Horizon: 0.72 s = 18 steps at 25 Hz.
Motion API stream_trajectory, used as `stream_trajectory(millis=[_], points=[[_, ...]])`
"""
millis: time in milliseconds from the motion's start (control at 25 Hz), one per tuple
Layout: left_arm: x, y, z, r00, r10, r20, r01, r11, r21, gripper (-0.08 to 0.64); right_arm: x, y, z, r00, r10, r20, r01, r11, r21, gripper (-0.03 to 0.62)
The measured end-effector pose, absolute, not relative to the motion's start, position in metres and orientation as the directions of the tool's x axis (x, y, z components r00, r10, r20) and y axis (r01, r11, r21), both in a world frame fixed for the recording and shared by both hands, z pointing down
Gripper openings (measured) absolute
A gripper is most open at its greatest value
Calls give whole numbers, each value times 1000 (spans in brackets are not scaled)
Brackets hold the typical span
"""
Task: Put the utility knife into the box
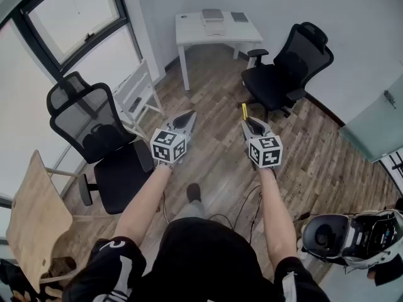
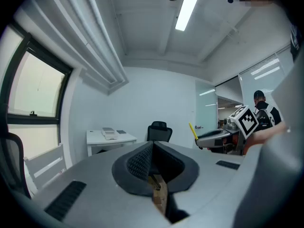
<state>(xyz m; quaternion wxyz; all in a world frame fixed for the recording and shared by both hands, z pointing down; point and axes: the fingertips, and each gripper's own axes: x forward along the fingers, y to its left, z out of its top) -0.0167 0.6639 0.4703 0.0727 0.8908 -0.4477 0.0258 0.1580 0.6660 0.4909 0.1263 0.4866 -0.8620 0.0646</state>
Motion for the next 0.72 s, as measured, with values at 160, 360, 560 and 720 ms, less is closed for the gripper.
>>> stream_trajectory(millis=[160,360,560,720], points=[[-30,614,474,600,-790,123,-800,-590,110,26,143,615,493,-497,-820,282,-855,518,-1,75],[-52,559,482,605,-786,129,-796,-593,121,26,126,559,497,-478,-835,275,-869,495,-8,75],[-69,514,485,627,-766,139,-779,-613,134,26,110,518,498,-452,-842,294,-880,475,8,75],[-77,486,480,638,-760,123,-769,-624,139,26,105,493,498,-433,-851,298,-889,457,13,75]])
